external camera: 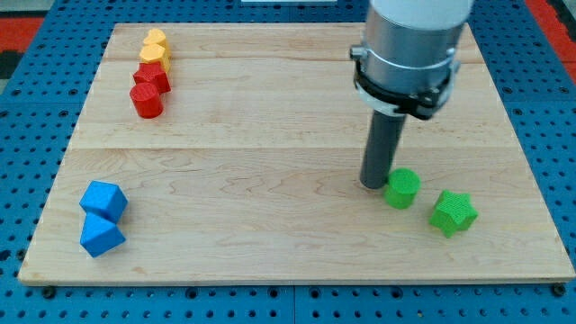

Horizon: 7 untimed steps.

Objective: Keep the blue cube at the top center of the board

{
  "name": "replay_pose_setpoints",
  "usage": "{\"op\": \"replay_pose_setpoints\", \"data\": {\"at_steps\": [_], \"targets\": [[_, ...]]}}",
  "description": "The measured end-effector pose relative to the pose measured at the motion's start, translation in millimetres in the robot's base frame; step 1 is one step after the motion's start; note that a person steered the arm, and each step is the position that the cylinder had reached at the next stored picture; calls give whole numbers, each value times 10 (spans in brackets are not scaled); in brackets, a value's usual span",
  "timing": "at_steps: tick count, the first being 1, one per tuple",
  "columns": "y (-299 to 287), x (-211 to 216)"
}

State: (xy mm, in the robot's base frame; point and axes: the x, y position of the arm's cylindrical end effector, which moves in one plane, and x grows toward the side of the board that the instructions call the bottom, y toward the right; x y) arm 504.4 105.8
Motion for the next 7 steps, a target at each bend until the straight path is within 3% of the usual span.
{"op": "replay_pose_setpoints", "data": {"at_steps": [4,7], "targets": [[289,98],[-554,-202]]}}
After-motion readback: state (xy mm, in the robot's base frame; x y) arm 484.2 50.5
